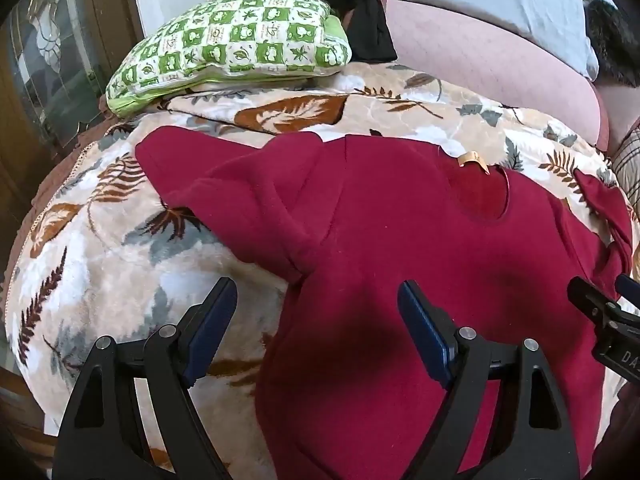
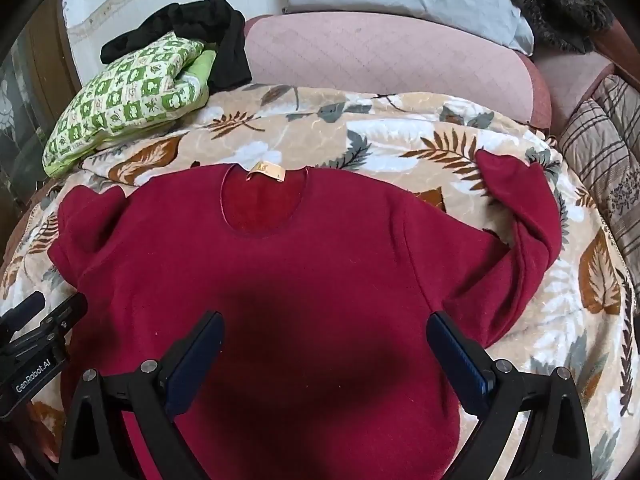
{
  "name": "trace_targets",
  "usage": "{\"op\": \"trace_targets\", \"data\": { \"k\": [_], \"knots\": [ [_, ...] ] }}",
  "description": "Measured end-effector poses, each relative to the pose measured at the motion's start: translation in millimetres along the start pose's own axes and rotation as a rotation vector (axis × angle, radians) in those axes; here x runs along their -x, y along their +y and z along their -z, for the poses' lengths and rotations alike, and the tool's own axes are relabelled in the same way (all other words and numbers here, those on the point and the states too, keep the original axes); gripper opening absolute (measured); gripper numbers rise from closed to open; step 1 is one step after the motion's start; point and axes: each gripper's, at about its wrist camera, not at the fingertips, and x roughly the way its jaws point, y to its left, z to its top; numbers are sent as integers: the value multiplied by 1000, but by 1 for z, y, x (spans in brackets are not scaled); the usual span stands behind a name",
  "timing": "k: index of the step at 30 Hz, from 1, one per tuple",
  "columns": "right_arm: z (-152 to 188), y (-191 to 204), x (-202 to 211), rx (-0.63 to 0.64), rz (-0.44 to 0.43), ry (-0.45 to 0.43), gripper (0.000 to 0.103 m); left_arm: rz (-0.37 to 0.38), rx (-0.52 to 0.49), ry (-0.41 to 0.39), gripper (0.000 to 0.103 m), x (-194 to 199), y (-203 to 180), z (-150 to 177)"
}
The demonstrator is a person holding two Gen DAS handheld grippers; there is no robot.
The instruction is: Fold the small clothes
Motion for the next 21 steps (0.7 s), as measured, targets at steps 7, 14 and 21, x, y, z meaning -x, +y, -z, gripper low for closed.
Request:
{"op": "trace_targets", "data": {
  "k": [7, 14, 21],
  "knots": [
    [-1, 2, -10, 2, 4, 20, 100, 32, 18, 12, 83, -7, -3, -4],
    [-5, 3, -19, 2, -1, 19, 100, 44, 29, 23, 83, -12, -4, -5],
    [-4, 6, -24, 11, -1, 32, 100, 44, 33, 23, 83, -14, -2, -5]
  ]
}}
